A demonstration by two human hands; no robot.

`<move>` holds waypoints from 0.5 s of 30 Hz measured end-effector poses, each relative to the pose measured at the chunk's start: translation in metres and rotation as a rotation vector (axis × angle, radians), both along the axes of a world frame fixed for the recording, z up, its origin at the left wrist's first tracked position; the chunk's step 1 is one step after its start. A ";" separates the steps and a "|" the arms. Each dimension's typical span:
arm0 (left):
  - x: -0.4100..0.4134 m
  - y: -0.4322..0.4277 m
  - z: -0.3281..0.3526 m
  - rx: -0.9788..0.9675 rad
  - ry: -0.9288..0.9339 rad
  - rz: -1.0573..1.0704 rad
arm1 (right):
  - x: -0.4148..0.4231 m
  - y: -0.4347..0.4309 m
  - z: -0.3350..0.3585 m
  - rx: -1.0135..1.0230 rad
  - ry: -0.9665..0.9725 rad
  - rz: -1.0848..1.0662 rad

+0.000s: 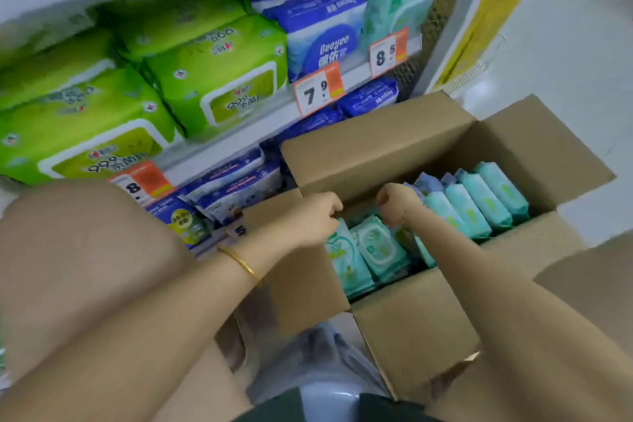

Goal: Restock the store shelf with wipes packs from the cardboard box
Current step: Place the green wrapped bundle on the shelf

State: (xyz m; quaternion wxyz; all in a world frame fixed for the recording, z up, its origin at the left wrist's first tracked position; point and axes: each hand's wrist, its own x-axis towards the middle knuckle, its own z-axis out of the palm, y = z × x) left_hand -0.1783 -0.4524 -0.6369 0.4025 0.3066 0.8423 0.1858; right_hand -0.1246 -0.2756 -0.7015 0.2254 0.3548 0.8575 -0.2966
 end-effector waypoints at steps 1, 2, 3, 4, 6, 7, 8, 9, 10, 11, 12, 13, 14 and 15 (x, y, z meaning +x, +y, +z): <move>-0.002 0.001 -0.010 -0.029 -0.001 -0.008 | 0.000 0.002 -0.015 0.024 -0.048 0.041; -0.004 0.003 -0.018 -0.048 0.003 -0.008 | -0.001 0.001 -0.028 0.047 -0.090 0.092; -0.006 0.006 -0.023 -0.057 0.006 -0.003 | -0.004 0.000 -0.041 0.073 -0.120 0.144; -0.008 0.009 -0.027 -0.057 0.011 0.003 | -0.007 -0.001 -0.052 0.095 -0.139 0.182; -0.011 0.017 -0.032 -0.044 0.028 0.007 | -0.014 -0.002 -0.074 0.126 -0.168 0.243; -0.013 0.020 -0.035 -0.039 0.032 0.010 | -0.017 -0.002 -0.085 0.138 -0.191 0.279; -0.015 0.021 -0.038 -0.038 0.033 0.013 | -0.017 -0.004 -0.093 0.143 -0.233 0.317; -0.017 0.022 -0.041 -0.044 0.027 0.016 | -0.016 -0.006 -0.101 0.150 -0.282 0.364; -0.018 0.022 -0.045 -0.055 0.019 0.020 | -0.013 -0.009 -0.107 0.167 -0.321 0.411; -0.019 0.021 -0.047 -0.065 0.011 0.025 | -0.011 -0.011 -0.111 0.194 -0.340 0.446; -0.019 0.021 -0.049 -0.069 0.005 0.027 | -0.009 -0.012 -0.112 0.212 -0.351 0.462; -0.020 0.022 -0.050 -0.069 0.000 0.026 | -0.008 -0.010 -0.112 0.219 -0.375 0.479; -0.021 0.023 -0.050 -0.063 -0.006 0.028 | -0.008 -0.007 -0.109 0.221 -0.417 0.513; -0.022 0.025 -0.049 -0.055 -0.016 0.032 | -0.008 -0.003 -0.108 0.221 -0.467 0.559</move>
